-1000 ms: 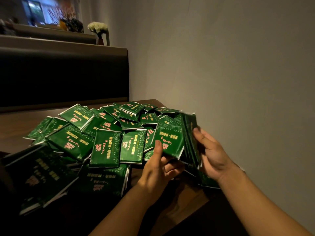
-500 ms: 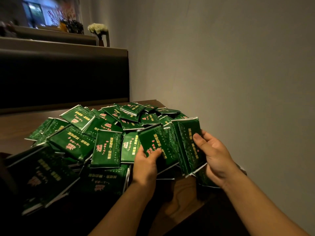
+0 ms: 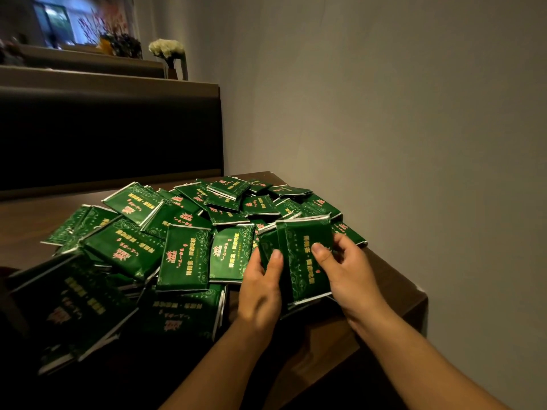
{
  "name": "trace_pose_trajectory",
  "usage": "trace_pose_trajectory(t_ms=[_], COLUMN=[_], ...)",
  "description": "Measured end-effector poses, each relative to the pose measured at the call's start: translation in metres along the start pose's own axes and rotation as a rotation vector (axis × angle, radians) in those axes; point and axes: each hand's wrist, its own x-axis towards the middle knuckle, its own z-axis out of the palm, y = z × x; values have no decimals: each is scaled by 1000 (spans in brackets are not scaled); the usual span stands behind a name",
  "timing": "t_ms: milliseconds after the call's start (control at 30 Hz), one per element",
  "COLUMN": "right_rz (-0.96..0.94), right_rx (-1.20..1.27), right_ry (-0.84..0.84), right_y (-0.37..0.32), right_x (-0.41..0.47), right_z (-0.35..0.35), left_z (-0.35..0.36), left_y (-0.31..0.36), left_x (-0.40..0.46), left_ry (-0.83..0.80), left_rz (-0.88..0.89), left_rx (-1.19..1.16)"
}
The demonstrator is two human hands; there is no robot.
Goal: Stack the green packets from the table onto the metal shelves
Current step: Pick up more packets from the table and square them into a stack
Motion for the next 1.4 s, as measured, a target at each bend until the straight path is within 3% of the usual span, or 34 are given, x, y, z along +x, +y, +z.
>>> trace_pose_trajectory(t_ms=[300,533,667,800,867,1033,1133,1300,1400], right_rz=[-95,-29,-23,-15,75,255,292,85,21], right_rx=[55,111,-311,-957,-1103,-957,-734,-349,-151], right_ry=[-60,-148,33,68,47,-6,24,234,232], right_y=[10,10,13,20,27,35,34,29,17], right_x=[-23,-32,-16,-5,-2,9,11,8,0], right_z=[8,1,-23,-50,-60,-76,-80,-79,-69], left_z=[0,2,4,-1,-3,-1,-4,-3,-1], left_y=[-4,-14,-9,-5,-5,-1,-3,-4,-4], left_x=[-4,-5,-8,-3,3,2,1,-6,-9], left_ry=[-182,-131,-61,75,144,188,139,-5,-73], left_rz=[145,172,136,54,3,-17,-29,6,39], left_rx=[-24,182,102,119,111,105,94,139,118])
